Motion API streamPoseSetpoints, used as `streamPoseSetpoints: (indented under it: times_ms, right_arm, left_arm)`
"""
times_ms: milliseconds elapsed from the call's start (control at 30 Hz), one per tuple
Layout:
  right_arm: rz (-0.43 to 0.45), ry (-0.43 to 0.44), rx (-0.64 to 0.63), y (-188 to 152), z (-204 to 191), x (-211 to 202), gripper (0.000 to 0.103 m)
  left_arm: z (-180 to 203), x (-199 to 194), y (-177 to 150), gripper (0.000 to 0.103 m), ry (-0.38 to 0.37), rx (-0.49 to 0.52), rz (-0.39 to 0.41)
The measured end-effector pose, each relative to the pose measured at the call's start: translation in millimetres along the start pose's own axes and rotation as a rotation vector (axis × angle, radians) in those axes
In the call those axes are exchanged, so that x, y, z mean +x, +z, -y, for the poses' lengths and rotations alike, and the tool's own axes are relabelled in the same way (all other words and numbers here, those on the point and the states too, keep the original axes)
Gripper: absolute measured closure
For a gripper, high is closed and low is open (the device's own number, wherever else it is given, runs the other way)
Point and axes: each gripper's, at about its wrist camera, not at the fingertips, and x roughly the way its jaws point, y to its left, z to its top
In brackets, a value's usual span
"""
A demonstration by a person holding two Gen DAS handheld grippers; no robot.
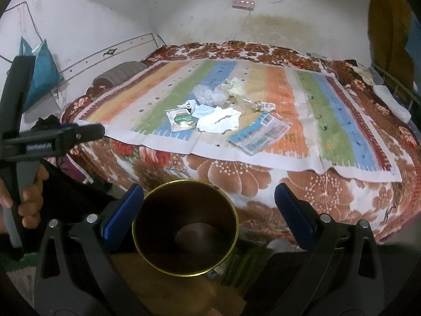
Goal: Collect trash
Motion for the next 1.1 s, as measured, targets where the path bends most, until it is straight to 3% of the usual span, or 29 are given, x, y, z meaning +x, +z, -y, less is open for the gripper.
streamPoseSetpoints:
  times_ms: [267,533,767,933,1100]
  right_arm:
    - [0.034,-0.078,-0.055,48,18,7,0.008]
    - [0.010,-0.117,-0.079,93,42,27,0.008]
    - [-0.037,-0.130,-0.089,122,56,59,0.008]
    - [-0.088,-0.119,-0.093,135,61,87,0.008]
    - [-0.139,-0.102,-0.088,142,64,115,0.008]
  left_arm:
    - [-4,5,63,0.005,0.014,-0.055,0.029]
    - [-13,39,112,0.005,0.058,-0.086,-0.027]
    - [-20,84,134,0.005,0.113,-0.057,-0.110]
    - [-31,119,138,0.005,0.105,-0.084,-0.206]
    - [-41,148,144,0.005,0.090,-0.129,-0.250]
